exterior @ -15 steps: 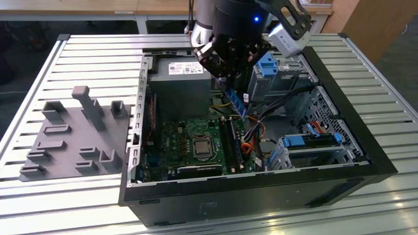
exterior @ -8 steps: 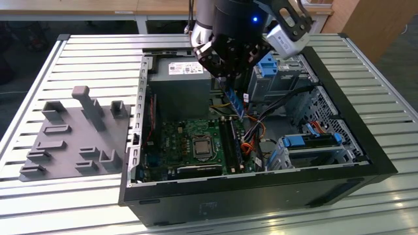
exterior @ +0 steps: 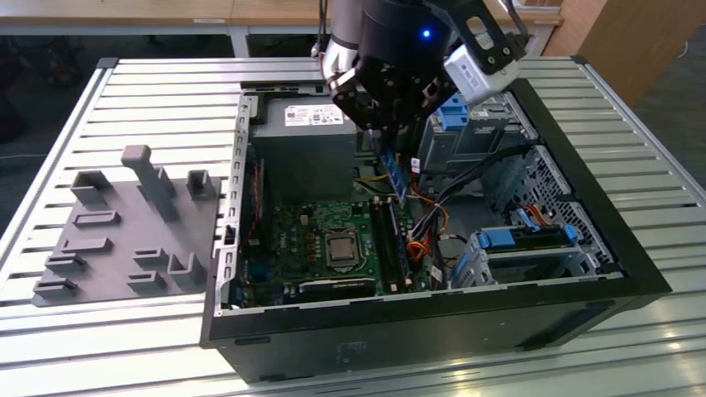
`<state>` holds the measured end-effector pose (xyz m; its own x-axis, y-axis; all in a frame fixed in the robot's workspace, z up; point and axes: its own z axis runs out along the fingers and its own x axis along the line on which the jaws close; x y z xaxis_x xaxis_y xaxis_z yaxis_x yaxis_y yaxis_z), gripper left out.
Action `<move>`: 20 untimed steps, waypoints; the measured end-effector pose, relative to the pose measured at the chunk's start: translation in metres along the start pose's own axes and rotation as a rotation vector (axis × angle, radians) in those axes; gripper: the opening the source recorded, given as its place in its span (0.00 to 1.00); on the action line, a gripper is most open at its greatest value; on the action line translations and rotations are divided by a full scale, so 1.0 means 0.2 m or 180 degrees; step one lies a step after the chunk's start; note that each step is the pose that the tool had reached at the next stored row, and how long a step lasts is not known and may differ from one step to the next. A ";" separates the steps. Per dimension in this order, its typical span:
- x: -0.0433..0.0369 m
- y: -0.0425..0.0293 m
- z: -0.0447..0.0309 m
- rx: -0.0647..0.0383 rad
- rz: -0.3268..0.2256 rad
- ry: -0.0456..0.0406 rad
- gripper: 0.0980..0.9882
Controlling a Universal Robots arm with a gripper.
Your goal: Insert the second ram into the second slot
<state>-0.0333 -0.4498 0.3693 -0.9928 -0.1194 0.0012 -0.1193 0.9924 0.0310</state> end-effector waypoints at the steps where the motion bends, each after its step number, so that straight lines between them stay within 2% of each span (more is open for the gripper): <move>1: 0.000 0.000 0.001 0.0000 0.0049 -0.0002 0.04; 6: 0.000 0.001 0.005 0.0001 0.0262 -0.0009 0.04; 20: -0.001 0.000 0.046 0.0001 0.0269 0.0003 0.04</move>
<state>-0.0331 -0.4496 0.3601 -0.9994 -0.0352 0.0048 -0.0350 0.9989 0.0304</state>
